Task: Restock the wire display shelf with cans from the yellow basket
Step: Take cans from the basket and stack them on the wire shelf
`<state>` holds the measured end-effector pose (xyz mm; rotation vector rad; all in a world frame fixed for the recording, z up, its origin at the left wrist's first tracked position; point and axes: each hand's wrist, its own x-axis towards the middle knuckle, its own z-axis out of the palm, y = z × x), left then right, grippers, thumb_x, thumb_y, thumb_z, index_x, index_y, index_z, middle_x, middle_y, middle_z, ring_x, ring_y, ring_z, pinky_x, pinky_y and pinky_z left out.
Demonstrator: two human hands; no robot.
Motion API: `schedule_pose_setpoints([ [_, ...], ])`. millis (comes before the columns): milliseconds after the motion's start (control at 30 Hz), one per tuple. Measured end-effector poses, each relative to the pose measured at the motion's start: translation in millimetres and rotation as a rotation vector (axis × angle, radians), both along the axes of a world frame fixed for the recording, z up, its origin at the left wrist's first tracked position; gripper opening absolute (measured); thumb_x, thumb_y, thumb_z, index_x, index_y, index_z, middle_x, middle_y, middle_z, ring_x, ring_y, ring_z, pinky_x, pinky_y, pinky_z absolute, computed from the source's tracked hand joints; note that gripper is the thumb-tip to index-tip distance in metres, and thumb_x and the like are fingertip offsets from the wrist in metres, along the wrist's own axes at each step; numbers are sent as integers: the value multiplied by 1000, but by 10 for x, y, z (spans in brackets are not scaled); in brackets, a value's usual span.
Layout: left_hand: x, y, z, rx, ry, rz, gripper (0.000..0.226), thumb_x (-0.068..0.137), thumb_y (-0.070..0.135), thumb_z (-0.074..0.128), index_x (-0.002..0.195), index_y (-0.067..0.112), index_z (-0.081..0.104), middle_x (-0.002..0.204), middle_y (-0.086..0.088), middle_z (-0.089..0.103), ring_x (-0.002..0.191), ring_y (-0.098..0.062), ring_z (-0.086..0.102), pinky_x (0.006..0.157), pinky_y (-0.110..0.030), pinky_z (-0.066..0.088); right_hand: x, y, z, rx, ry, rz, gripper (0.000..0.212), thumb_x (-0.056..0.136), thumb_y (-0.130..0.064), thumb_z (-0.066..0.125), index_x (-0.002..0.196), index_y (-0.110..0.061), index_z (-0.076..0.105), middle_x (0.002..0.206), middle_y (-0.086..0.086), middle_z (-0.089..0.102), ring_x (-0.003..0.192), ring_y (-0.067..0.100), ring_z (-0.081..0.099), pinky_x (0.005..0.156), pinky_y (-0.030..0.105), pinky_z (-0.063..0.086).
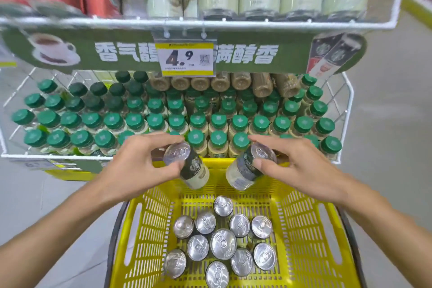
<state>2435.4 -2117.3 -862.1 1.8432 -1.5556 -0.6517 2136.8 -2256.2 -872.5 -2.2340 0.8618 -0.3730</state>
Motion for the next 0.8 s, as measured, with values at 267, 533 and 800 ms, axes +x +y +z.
schedule_pose_setpoints([
  [267, -87, -236, 1829, -111, 82, -209, 43, 76, 3, 87, 115, 20, 79, 108, 15, 76, 103, -3, 72, 91, -21, 57, 204, -117, 1927, -43, -173, 49, 52, 86, -64, 61, 135, -46, 64, 123, -18, 73, 120, 11, 67, 100, 43, 53],
  [533, -8, -520, 2993, -315, 199, -251, 34, 79, 12, 80, 112, 18, 79, 108, 8, 80, 96, -5, 76, 78, -14, 57, 314, -333, 2989, -65, -320, 82, 36, 86, -53, 67, 118, -36, 66, 93, -17, 76, 78, 2, 67, 71, 18, 52],
  [800, -30, -1255, 3140, -386, 388, -26, 14, 94, 13, 72, 106, 14, 79, 93, -2, 82, 64, -10, 68, 56, -23, 57, 671, -950, 3181, -171, -291, -72, 40, 93, -44, 68, 122, -17, 74, 117, 6, 77, 110, 29, 71, 93, 51, 58],
])
